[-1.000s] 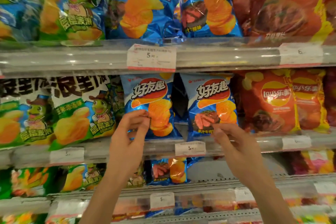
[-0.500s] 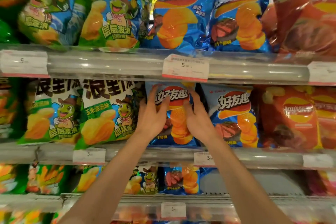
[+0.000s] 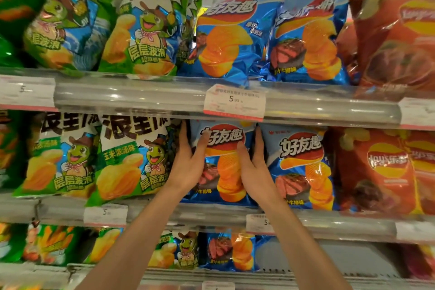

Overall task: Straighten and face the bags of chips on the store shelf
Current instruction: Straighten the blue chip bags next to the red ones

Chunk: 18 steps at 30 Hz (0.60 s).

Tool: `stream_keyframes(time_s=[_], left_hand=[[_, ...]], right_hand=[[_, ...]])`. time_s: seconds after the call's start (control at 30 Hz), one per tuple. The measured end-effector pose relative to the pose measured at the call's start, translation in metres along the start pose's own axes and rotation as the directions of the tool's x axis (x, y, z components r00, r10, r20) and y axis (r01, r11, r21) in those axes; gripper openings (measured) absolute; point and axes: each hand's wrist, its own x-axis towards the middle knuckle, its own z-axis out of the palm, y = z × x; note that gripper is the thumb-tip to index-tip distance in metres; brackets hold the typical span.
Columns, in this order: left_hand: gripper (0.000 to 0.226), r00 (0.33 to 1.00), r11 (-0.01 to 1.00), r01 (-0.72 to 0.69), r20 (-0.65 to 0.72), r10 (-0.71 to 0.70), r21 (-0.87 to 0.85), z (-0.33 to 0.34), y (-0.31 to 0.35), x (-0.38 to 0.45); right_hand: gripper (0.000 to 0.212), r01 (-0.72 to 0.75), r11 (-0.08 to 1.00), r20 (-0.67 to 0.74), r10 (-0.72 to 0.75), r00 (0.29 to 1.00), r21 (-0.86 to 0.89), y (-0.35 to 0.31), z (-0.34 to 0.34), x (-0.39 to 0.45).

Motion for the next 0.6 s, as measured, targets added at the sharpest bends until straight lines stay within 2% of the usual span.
stream_keyframes(time_s=[0.13,0.2,0.4,0.5,0.6], left_hand=[[0.075,0.994,0.997,0.079,0.072,-0.078,-0.007,-0.002,-0.006,0.002],[0.077,0.992,0.996,0.084,0.096,-0.085,0.014,-0.001,-0.008,0.004],[0.074,0.996,0.998,0.068,0.05,-0.067,-0.008,0.002,-0.01,0.006],[0.073,0.994,0.994,0.105,0.022,-0.105,0.03,0.002,-0.014,0.007],[0.075,0.993,0.992,0.105,0.041,-0.108,0.067,0.0,-0.011,0.005]], right_hand=[[0.081,-0.174,0.984,0.083,0.176,0.981,-0.037,0.008,-0.002,0.004],[0.083,-0.198,0.979,0.105,0.202,0.974,-0.047,0.009,0.0,0.008],[0.08,-0.081,0.987,-0.023,0.078,0.997,-0.14,0.012,0.008,0.011],[0.084,-0.087,0.971,-0.094,0.067,0.993,-0.224,0.017,0.012,0.013],[0.094,-0.052,0.984,-0.087,0.038,0.995,-0.168,0.018,0.011,0.014]])
